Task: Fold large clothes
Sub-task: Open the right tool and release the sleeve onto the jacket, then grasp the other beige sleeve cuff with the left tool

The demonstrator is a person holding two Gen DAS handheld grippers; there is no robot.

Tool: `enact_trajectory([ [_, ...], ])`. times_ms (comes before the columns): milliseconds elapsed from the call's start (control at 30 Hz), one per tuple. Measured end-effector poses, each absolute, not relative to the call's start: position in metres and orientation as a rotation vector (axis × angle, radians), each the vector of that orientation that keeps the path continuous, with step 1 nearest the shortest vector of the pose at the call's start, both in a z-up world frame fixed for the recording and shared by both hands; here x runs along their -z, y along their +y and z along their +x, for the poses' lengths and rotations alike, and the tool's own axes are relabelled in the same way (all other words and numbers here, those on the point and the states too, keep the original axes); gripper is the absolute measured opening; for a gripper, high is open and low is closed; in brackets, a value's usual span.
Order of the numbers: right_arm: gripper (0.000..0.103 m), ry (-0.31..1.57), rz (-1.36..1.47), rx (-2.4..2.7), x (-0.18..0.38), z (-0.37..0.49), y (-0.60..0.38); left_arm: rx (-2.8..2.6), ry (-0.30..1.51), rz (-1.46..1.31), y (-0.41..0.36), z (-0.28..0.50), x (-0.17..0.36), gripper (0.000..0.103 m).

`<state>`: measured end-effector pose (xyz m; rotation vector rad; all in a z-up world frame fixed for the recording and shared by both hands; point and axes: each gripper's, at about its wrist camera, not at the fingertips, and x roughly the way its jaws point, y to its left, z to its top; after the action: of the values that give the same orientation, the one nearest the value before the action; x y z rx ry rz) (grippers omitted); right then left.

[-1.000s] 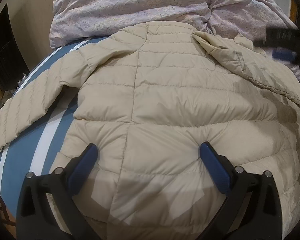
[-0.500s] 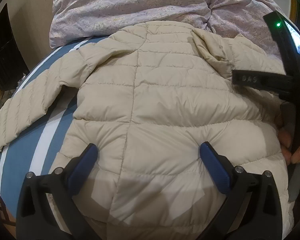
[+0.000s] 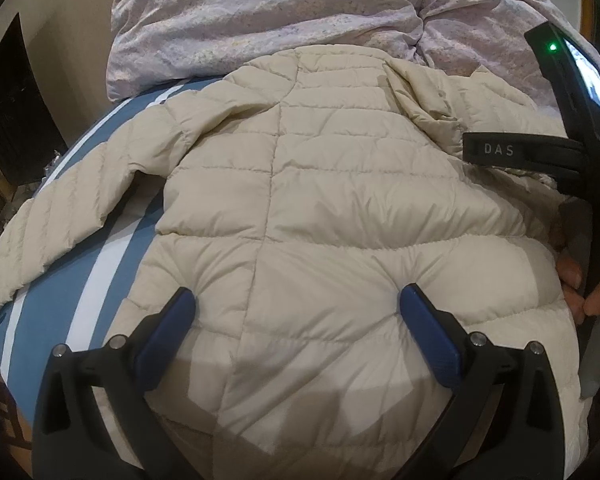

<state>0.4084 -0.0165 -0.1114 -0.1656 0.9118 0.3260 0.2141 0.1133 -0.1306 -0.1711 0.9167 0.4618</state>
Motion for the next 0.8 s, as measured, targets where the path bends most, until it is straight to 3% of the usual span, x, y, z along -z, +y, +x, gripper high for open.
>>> enact_trajectory([
  [300,0.096,0.913,-0.152,-0.342,0.11,0.408,-0.017,-0.582,0.819,-0.307,0.192,0.134,0.094,0.101],
  [567,0.099,0.913,-0.135,-0.361,0.11,0.408,-0.018,-0.869,0.861,-0.337,0.301,0.07,0.087,0.1],
  [800,0.102,0.915,-0.116,-0.381,0.11,0.409,-0.02,-0.979,0.853,-0.587,0.38,0.028,0.099,0.073],
])
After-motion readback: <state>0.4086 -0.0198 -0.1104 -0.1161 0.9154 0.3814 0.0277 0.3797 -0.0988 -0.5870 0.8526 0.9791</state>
